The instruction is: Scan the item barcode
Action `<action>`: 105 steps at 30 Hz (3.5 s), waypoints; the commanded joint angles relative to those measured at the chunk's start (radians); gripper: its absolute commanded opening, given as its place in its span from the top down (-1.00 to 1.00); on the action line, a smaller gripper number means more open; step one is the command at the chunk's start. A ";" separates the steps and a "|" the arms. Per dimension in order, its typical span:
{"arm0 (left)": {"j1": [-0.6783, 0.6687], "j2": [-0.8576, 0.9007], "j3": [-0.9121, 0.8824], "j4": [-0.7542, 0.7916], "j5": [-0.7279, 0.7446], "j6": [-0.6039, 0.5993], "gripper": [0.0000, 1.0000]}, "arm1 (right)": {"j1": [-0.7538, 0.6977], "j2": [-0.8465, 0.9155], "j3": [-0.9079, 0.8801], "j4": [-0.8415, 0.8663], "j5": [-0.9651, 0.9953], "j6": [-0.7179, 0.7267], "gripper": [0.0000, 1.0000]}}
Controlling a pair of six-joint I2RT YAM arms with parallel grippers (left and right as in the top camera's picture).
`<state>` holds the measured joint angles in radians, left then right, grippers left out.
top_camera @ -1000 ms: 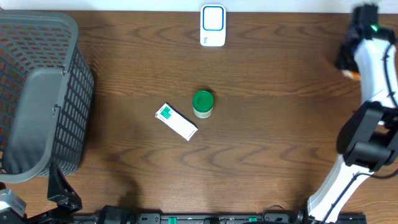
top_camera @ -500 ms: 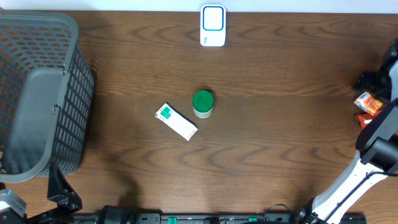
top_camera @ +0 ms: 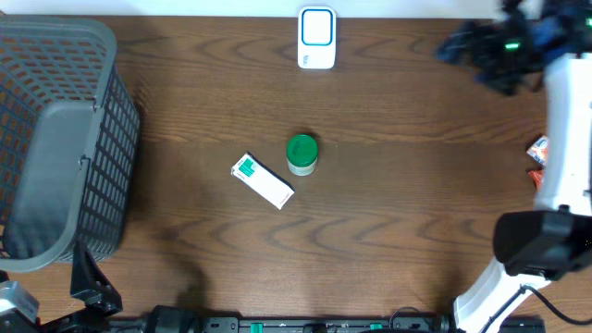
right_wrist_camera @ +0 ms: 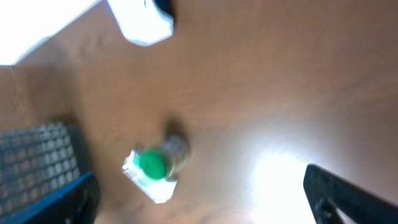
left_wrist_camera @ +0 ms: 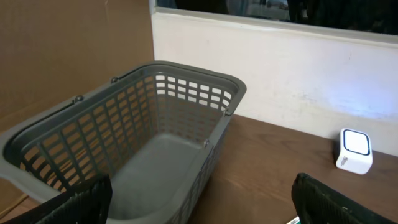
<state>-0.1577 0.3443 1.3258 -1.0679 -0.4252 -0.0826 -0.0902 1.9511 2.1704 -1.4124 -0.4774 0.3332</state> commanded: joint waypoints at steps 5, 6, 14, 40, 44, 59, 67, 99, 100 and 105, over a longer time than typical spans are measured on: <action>0.004 0.001 0.001 0.002 -0.006 -0.008 -0.85 | 0.287 0.024 -0.039 -0.204 0.254 1.078 -0.99; 0.004 0.001 0.001 0.002 -0.006 -0.008 -0.85 | 0.328 0.024 -0.039 -0.192 0.265 1.151 -0.98; 0.004 0.001 0.001 0.002 -0.006 -0.008 -0.85 | 0.592 0.066 -0.040 -0.097 0.464 1.560 -0.99; 0.004 0.001 0.001 0.002 -0.006 -0.008 -0.85 | 0.734 0.478 -0.040 0.148 0.363 1.456 -0.86; 0.004 0.001 0.001 0.002 -0.006 -0.008 -0.85 | 0.738 0.481 -0.037 0.158 0.364 1.400 -0.85; 0.004 0.001 0.001 0.002 -0.006 -0.008 -0.85 | 0.710 0.377 -0.006 0.023 0.351 1.311 -0.99; 0.004 0.001 0.001 0.002 -0.006 -0.008 -0.85 | 0.722 0.379 -0.011 0.025 0.379 1.292 -0.98; 0.004 0.001 0.001 0.002 -0.006 -0.008 -0.85 | 0.776 0.260 -0.013 -0.116 0.373 1.112 -0.98; 0.004 0.001 0.001 0.002 -0.006 -0.008 -0.85 | 0.786 0.260 -0.013 -0.109 0.402 1.121 -0.98; 0.004 0.001 0.001 0.002 -0.006 -0.008 -0.85 | 0.804 0.260 -0.017 -0.109 0.480 1.146 -0.99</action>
<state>-0.1577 0.3443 1.3258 -1.0672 -0.4252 -0.0826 0.7071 2.2299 2.1643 -1.5211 -0.0795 1.4384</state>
